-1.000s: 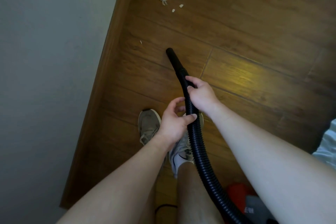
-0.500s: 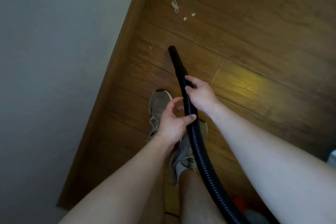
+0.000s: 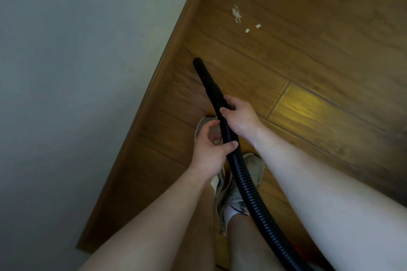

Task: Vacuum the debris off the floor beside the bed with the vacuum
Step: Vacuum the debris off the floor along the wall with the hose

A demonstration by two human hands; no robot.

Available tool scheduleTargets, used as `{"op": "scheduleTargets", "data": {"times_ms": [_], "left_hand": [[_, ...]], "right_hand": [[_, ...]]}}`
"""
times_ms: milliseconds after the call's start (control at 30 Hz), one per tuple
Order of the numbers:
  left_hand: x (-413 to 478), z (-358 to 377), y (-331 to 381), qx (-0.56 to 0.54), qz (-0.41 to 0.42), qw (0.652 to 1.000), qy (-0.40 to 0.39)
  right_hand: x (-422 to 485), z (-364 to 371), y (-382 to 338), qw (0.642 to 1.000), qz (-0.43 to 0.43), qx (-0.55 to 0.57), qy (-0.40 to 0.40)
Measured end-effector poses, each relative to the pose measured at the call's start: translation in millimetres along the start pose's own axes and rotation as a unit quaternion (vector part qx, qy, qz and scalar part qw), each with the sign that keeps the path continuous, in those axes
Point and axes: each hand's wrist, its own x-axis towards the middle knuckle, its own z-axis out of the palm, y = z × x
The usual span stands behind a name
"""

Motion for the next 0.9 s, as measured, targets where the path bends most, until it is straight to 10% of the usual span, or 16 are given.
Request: {"op": "scheduleTargets", "data": {"times_ms": [900], "left_hand": [[37.2,95.0,41.3,0.139,0.023,0.985,-0.099]], "right_hand": [[17.1,-100.2,11.8,0.986,0.047,0.008,0.157]]}}
